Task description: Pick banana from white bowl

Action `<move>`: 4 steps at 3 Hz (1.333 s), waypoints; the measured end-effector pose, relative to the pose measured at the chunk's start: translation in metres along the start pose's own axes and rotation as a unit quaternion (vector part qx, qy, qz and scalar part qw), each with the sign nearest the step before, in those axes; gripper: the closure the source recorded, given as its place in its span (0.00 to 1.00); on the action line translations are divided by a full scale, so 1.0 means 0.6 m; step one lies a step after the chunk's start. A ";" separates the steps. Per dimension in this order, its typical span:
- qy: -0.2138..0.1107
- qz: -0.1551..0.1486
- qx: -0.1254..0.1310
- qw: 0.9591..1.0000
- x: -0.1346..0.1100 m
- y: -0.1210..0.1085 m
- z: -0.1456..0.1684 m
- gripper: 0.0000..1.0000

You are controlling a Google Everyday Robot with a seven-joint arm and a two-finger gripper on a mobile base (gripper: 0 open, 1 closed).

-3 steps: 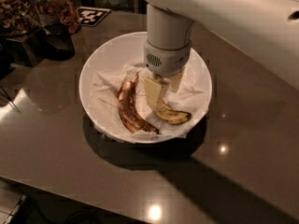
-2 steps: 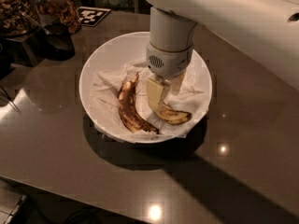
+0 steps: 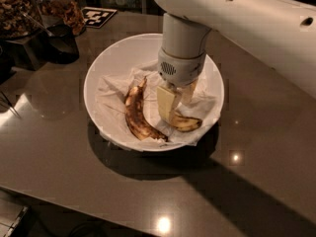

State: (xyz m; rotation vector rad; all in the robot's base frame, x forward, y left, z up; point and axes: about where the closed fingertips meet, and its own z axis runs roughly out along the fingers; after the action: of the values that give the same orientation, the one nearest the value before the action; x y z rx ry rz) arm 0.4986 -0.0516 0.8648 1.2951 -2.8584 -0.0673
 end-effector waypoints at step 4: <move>0.023 -0.011 -0.025 0.999 -0.009 0.001 0.035 0.68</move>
Offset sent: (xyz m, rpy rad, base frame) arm -0.0096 -0.0032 -0.0218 -0.0350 0.1187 0.0359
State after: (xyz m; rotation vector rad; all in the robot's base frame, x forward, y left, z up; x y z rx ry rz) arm 0.5012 -0.0466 0.8437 1.3018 -2.7856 -0.1071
